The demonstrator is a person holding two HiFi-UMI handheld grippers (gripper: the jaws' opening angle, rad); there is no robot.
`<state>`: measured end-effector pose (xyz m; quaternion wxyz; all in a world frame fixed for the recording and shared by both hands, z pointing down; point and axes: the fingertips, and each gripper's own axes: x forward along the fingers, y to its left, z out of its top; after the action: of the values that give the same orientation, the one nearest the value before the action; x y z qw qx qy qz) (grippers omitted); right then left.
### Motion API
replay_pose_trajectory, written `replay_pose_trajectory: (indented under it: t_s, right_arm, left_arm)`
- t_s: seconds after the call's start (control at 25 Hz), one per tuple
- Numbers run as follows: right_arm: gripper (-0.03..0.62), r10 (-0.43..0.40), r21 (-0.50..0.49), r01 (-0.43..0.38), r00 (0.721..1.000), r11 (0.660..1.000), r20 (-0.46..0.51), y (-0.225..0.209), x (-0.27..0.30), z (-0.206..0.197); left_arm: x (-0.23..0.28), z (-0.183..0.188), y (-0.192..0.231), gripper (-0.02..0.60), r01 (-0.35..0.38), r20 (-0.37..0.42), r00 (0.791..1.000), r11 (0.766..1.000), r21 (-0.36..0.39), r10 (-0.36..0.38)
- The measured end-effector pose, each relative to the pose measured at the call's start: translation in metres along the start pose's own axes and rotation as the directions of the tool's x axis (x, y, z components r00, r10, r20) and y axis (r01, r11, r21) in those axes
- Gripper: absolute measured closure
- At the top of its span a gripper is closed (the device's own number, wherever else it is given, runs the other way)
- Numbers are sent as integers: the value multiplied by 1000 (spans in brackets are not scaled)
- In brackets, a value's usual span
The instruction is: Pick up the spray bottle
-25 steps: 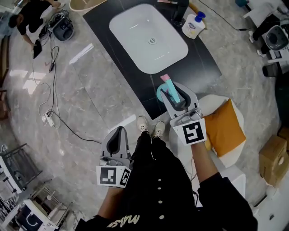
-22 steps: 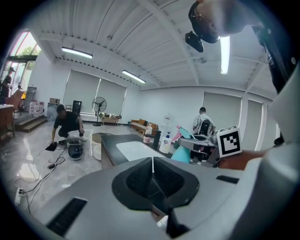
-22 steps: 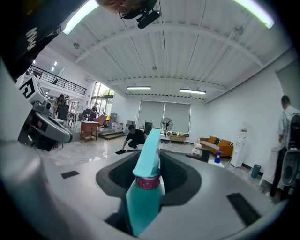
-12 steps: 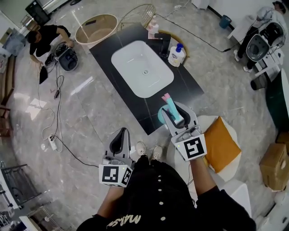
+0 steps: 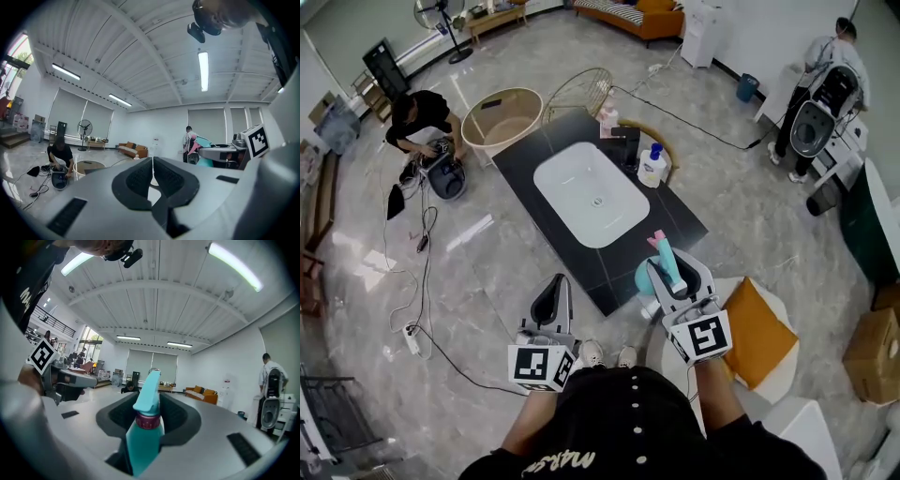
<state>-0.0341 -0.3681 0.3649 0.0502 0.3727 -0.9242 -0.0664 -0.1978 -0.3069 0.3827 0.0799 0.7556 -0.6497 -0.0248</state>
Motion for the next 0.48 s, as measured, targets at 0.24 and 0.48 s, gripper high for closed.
replay_pose_trajectory:
  t_s: [0.24,0.48]
  right_arm:
    - [461,-80,15,80,997,997,7,-21,-25,1]
    - [462,-103,9,103,995,995,17,-30,-31,3]
  left_arm:
    - [4,13,9,565,-18,27,999,1000,21,18]
    - [2,14,15,565,-35,37,999,999,26,34]
